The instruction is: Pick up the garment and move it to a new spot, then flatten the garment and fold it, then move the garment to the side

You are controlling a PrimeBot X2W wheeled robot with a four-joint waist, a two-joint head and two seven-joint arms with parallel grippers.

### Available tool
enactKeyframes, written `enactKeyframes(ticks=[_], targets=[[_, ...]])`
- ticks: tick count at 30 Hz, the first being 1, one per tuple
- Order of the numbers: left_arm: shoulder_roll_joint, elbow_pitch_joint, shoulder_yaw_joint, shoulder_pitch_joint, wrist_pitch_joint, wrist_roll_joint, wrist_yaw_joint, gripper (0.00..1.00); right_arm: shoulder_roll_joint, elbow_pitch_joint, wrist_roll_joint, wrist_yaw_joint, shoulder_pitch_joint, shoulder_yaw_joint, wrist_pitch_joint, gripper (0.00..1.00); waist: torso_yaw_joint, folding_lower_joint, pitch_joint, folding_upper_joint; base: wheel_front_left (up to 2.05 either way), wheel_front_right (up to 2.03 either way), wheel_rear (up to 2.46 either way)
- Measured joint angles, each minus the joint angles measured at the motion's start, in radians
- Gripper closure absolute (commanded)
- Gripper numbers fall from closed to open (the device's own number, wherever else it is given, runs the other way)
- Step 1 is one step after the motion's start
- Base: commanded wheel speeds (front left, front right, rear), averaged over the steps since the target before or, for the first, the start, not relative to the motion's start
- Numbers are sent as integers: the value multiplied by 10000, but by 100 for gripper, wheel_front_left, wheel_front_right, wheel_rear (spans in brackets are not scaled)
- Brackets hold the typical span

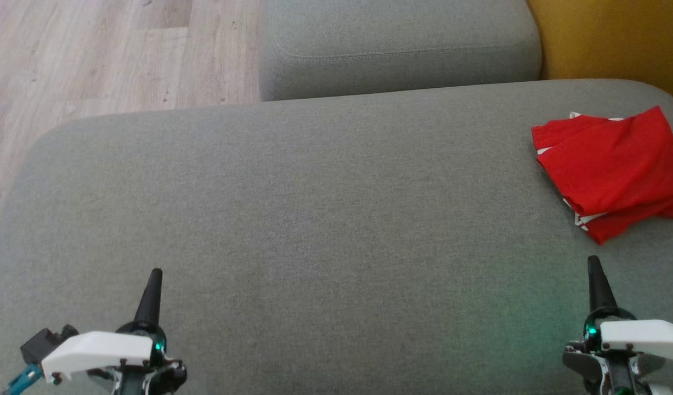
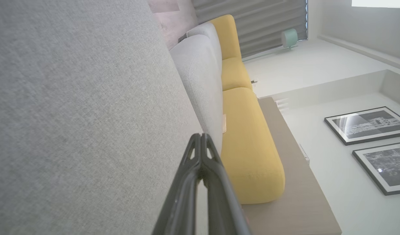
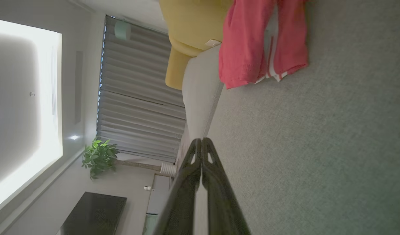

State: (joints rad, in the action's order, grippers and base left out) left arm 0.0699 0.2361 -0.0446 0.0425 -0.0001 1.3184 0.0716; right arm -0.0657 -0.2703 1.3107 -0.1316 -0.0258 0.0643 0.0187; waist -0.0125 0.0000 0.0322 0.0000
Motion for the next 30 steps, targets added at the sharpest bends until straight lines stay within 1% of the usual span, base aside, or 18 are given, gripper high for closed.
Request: enactKeyframes(ticks=[2, 6, 10, 11, 25, 30], targets=[[-2, 25, 54, -79, 36, 242, 12, 100, 4, -2, 240, 0, 41, 40, 33, 100, 10, 0, -27, 0, 0, 0, 0], [-2, 98, 232, -214, 174, 825, 174, 100, 13, -13, 782, 0, 260, 115, 186, 100, 33, 0, -94, 0, 0, 0, 0], [-6, 144, 311, -365, 309, 1308, 184, 100, 21, -15, 1229, 2, 381, 192, 280, 100, 53, 0, -148, 0, 0, 0, 0], [-6, 159, 330, -387, 339, 1423, 255, 100, 23, -15, 1348, 2, 392, 215, 339, 100, 57, 0, -161, 0, 0, 0, 0], [-27, 345, 752, -875, 706, 3060, 514, 100, 67, -48, 2909, 2, 799, 483, 717, 100, 123, 0, -349, 0, 0, 0, 0], [-33, 343, 840, -953, 779, 3202, 518, 100, 69, -58, 3026, 2, 800, 523, 757, 100, 126, 0, -356, 0, 0, 0, 0]])
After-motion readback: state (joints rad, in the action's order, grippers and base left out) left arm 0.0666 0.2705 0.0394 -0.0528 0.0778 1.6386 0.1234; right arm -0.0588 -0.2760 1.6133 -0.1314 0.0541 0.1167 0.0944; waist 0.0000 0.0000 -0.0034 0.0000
